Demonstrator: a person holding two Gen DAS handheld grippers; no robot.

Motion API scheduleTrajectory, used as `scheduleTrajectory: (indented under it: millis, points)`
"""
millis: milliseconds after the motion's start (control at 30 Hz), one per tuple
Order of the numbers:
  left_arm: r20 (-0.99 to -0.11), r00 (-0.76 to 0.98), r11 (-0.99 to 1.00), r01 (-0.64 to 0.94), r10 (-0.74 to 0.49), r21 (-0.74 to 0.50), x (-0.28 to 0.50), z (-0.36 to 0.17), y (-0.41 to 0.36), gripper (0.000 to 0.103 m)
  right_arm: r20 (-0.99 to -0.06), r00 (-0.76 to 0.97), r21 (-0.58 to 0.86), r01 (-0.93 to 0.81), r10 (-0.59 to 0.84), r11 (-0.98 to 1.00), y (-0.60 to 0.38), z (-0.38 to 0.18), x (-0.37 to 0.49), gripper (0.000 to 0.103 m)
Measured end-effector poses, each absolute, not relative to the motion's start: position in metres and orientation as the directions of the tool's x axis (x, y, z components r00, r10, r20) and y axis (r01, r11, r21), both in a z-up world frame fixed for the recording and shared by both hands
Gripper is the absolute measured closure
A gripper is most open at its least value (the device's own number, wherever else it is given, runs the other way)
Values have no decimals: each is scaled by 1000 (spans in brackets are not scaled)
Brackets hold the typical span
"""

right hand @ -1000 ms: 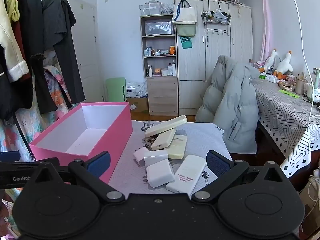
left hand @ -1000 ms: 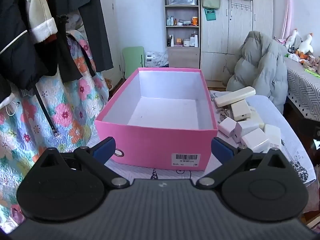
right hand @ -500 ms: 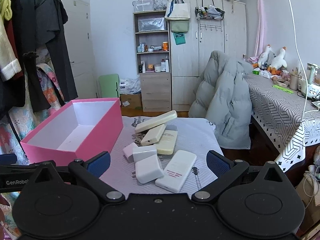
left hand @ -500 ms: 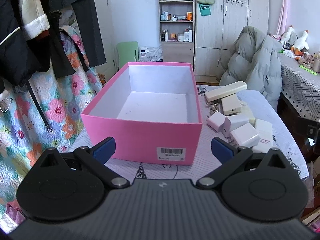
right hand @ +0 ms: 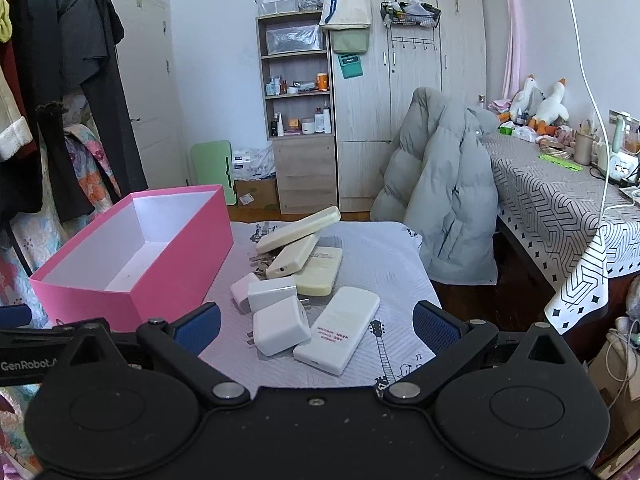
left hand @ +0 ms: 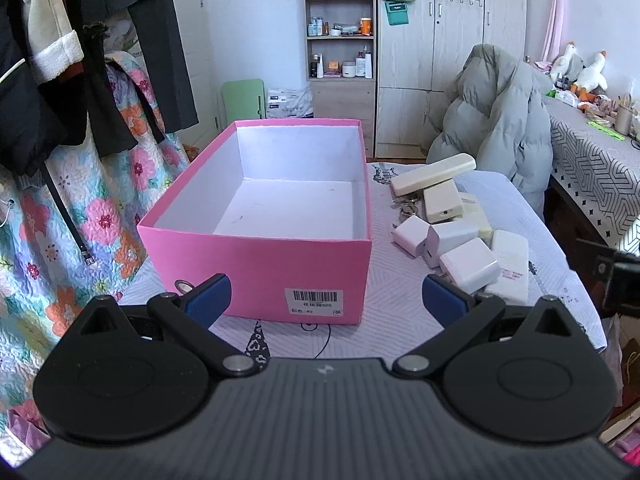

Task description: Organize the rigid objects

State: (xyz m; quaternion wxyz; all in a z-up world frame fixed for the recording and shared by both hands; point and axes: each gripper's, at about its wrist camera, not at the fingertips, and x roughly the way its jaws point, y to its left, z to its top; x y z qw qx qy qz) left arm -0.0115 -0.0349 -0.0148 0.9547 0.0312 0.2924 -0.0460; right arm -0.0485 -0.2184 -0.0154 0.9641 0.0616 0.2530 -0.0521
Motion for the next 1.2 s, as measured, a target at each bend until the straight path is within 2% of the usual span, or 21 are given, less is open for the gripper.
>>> scheduleTrajectory:
  millis: [367,567,1200]
  points:
    - [-568,820,996,84,-65,8,-8,-14,-26,0,-496,866,85,119,-61,989,-214,-16,-49,0]
    - [-584,803,992,69,-120,-108,-5,-14,-13,0,-502,863,82,117,-60,990,-213,-17,-48,0]
    - [-613,781,993,94,-122,-77,0,-21,-17,0,-508,859,72,114,-62,991,-211,-18,-45,0]
